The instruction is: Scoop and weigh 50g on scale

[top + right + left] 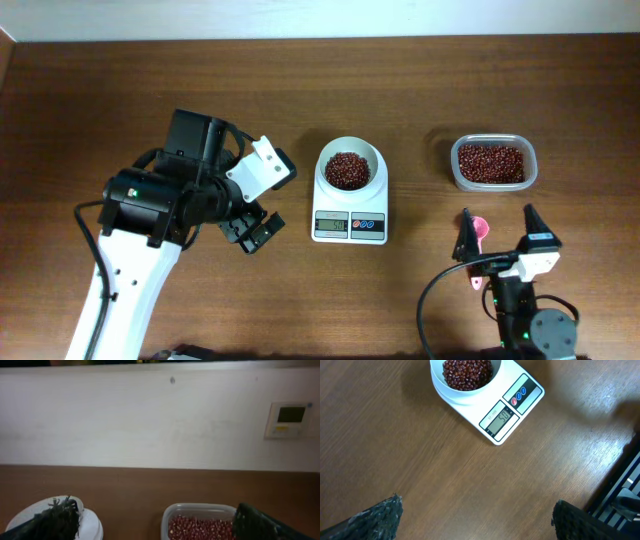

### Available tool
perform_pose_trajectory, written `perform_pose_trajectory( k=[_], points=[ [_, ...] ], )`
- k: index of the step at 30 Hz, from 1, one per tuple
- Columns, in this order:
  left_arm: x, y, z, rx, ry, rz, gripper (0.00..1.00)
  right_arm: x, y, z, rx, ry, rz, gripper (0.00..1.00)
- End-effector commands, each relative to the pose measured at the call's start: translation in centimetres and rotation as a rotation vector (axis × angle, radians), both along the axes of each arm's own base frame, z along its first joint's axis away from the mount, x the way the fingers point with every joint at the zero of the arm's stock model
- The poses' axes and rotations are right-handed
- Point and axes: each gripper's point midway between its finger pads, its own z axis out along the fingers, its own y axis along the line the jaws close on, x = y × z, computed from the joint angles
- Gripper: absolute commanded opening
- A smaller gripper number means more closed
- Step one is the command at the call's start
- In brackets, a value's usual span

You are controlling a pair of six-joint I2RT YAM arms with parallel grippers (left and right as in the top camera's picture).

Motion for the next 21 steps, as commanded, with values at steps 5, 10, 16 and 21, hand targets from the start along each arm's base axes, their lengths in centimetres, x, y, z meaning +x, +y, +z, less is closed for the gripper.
perform_pose_trajectory(
  k=[5,10,16,21],
  points=[
    [0.2,-0.1,0.5,-0.01,-0.016,-0.017,0.99,0.7,-1.3,-2.7,-0.009,0.021,-0.057,0.99],
    [0.2,-0.1,0.5,-0.01,-0.016,-0.017,0.99,0.8,-2.2,-3.1,-0.014,0.032,-0.074,0.99],
    [0.2,-0.1,0.5,-0.01,-0.016,-0.017,0.99,0.8,-3.6,-5.2,-0.015,0.114,-0.125,0.99],
    [0.2,-0.1,0.5,-0.01,-0.016,-0.017,0.99,0.8,-3.2,-6.6,-0.008,0.173,-0.1,0.99]
  ],
)
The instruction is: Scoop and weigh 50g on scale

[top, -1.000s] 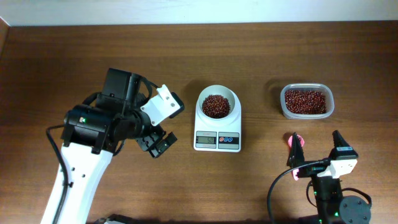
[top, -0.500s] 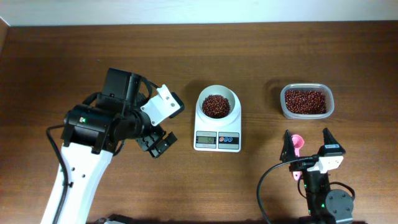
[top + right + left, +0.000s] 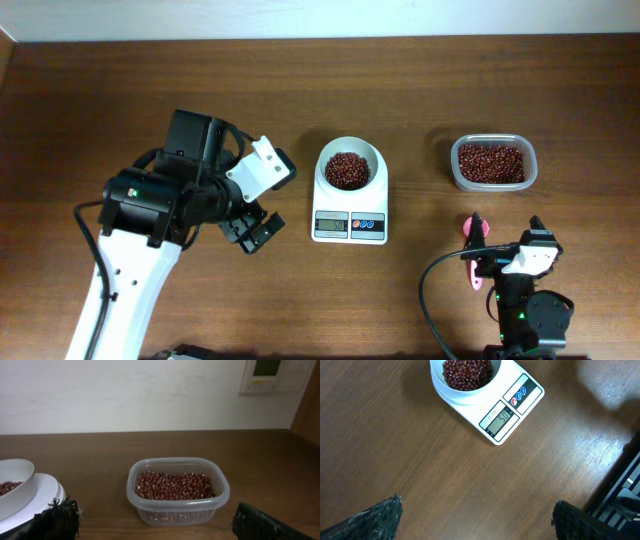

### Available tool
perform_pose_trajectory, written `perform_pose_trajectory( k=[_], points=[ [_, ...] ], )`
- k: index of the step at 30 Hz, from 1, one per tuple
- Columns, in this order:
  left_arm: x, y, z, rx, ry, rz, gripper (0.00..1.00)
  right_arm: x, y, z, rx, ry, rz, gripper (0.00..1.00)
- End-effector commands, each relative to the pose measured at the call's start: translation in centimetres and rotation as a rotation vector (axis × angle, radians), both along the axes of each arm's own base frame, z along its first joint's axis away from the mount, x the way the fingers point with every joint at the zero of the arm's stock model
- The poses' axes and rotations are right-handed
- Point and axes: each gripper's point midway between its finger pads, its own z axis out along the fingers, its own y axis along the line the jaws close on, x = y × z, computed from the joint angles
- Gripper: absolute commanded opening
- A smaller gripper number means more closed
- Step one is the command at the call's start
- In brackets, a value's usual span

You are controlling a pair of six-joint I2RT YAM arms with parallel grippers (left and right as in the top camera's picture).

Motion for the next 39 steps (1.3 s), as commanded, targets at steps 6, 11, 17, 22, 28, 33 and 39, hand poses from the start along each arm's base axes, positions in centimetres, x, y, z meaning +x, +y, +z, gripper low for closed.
perform_pose_trajectory(
  k=[6,11,17,22,28,33,39],
  points=[
    [0.2,-0.1,0.5,-0.01,-0.016,-0.017,0.99,0.0,0.2,-0.3,0.002,0.008,0.013,0.99],
    [0.2,-0.1,0.5,-0.01,-0.016,-0.017,0.99,0.0,0.2,-0.3,0.002,0.006,0.012,0.99],
    [0.2,-0.1,0.5,-0.01,-0.016,-0.017,0.99,0.0,0.2,-0.3,0.002,0.006,0.012,0.99],
    [0.2,-0.1,0.5,-0.01,-0.016,-0.017,0.99,0.0,0.2,-0.3,0.002,0.006,0.011,0.99],
    [0.2,-0.1,0.5,-0.01,-0.016,-0.017,0.99,0.0,0.2,-0.3,0.001,0.006,0.012,0.99],
    [0.0,0.0,0.4,-0.006,-0.01,-0.015,0.99,0.0,0.2,-0.3,0.002,0.006,0.012,0.99],
    [-4.5,1.7,-1.0,0.069,0.17,0.003,0.99,0.0,0.2,-0.3,0.002,0.006,0.012,0.99]
  ],
)
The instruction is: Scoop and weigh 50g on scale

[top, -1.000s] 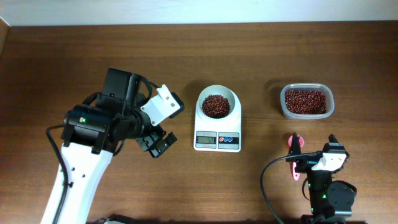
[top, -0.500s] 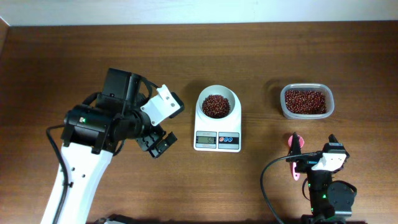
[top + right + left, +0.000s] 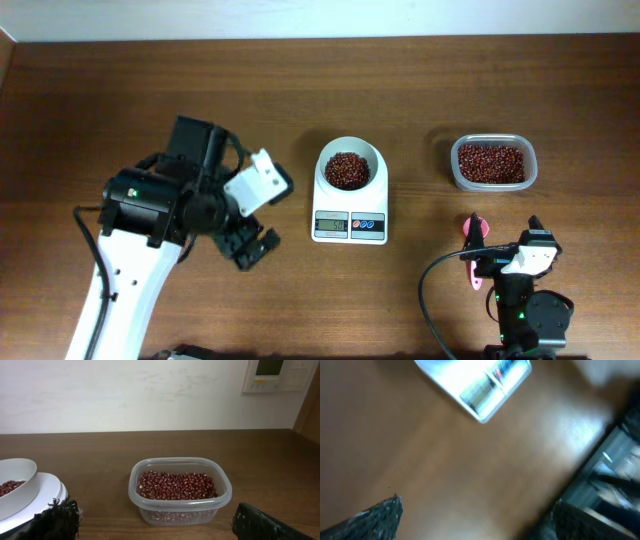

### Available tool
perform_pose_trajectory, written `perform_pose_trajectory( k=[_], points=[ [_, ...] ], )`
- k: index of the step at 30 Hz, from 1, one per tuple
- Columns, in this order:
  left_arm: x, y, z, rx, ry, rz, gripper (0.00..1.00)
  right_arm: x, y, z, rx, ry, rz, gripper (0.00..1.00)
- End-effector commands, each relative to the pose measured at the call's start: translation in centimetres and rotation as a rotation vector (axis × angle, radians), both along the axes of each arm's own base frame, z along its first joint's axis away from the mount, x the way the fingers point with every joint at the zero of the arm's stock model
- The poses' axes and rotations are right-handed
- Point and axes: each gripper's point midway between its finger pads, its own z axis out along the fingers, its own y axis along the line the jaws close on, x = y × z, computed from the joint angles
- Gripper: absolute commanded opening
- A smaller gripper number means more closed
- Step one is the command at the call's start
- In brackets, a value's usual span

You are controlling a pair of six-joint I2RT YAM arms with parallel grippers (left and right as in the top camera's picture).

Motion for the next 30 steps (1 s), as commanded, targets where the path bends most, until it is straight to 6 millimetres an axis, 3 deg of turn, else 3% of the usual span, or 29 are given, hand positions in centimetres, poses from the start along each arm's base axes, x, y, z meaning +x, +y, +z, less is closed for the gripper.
perform_pose_trajectory(
  k=[1,4,8,14,24,30],
  points=[
    [-2.0,1.5,0.1,0.061,0.049,0.029,0.99,0.0,0.1,-0.3,0.001,0.005,0.006,0.99],
    [-4.4,2.8,0.4,0.088,0.117,0.156,0.99,0.0,0.1,-0.3,0.001,0.005,0.006,0.99],
    [-6.1,3.2,1.6,0.045,0.113,0.3,0.99,0.0,0.1,-0.3,0.0,0.005,0.006,0.99],
    [-10.8,4.6,4.9,-0.045,-0.13,0.304,0.99,0.0,0.1,-0.3,0.001,0.005,0.006,0.99],
    [-16.9,6.4,7.2,-0.184,-0.495,0.31,0.99,0.0,0.1,-0.3,0.001,0.005,0.006,0.99],
    [-18.8,7.4,7.5,-0.198,-0.622,0.413,0.99,0.0,0.1,-0.3,0.001,0.005,0.006,0.99]
  ],
)
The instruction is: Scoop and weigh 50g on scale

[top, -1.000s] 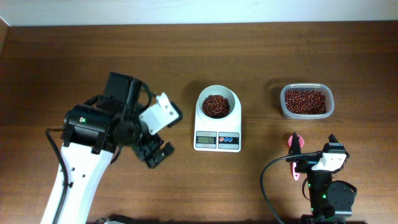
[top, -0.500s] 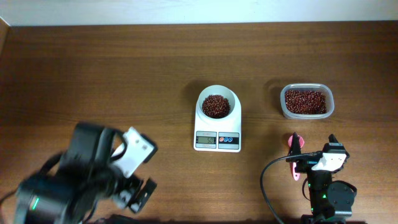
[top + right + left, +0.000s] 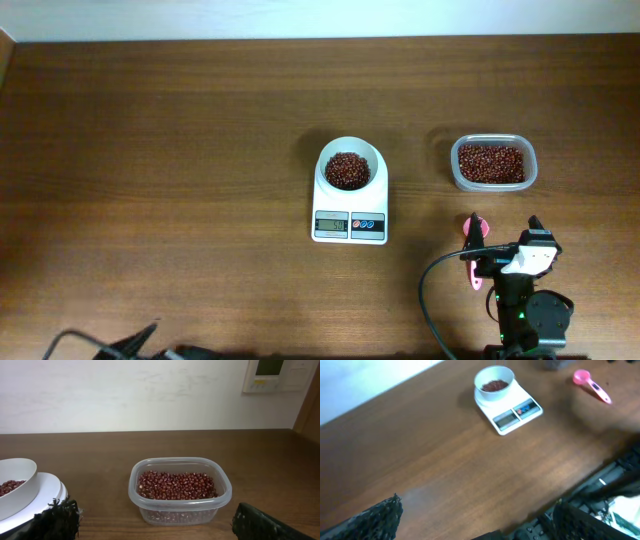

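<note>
The white scale stands mid-table with a white bowl of red beans on it; its display is too small to read. Both also show in the left wrist view, scale and bowl. A pink scoop lies on the table beside my right gripper, which is open and low at the front right. My left gripper is open and empty, far back from the scale. Only a sliver of the left arm reaches the overhead view.
A clear tub of red beans sits at the back right, straight ahead of the right gripper as the tub in the right wrist view. A black cable loops by the right arm's base. A wall runs behind the table.
My left arm has gone from beside the scale's left to the bottom left edge of the overhead view. Its camera now sees the whole scale and scoop from afar. The right arm is unchanged.
At first my left gripper hung open left of the scale, whose display read about 50, and my right gripper was tilted up facing the wall. The right gripper then sat low facing the tub, the scoop beside it. The left arm has since drawn away.
</note>
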### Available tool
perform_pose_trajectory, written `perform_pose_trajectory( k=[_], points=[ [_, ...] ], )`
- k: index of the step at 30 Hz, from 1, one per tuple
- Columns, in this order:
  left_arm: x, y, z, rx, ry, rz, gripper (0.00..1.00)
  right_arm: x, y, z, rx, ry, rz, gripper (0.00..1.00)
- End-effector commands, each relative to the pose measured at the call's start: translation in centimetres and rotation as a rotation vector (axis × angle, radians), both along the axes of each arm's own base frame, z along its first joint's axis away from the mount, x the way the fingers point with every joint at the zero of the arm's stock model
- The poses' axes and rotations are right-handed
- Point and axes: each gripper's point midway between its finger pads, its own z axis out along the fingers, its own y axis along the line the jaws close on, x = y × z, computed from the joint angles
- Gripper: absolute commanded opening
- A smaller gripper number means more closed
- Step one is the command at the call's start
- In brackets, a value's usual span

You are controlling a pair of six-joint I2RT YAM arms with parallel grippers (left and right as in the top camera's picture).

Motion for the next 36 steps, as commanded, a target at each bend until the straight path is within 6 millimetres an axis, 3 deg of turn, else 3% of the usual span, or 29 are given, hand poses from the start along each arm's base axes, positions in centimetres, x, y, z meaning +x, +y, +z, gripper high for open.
perform_pose_trajectory(
  k=[1,6,18,24,27,32,36],
  points=[
    [-0.6,0.6,0.0,-0.017,-0.051,0.12,0.99,0.0,0.1,-0.3,0.0,0.005,0.006,0.99],
    [-2.1,0.8,0.1,-0.03,-0.137,0.197,0.99,0.0,0.1,-0.3,0.0,0.005,0.006,0.99],
    [-6.2,0.8,-0.4,-0.048,-0.341,0.194,0.99,0.0,0.1,-0.3,0.0,0.005,0.006,0.99],
    [-6.4,0.8,-0.3,-0.049,-0.344,0.194,0.99,0.0,0.1,-0.3,0.0,0.005,0.006,0.99],
    [-5.6,0.8,0.2,-0.05,-0.362,0.194,0.99,0.0,0.1,-0.3,0.0,0.005,0.006,0.99],
    [-2.3,0.8,1.1,-0.056,-0.405,0.193,0.99,0.0,0.1,-0.3,0.0,0.005,0.006,0.99],
    [3.3,0.7,-0.3,-0.055,-0.396,0.193,0.99,0.0,0.1,-0.3,0.0,0.005,0.006,0.99]
  ],
)
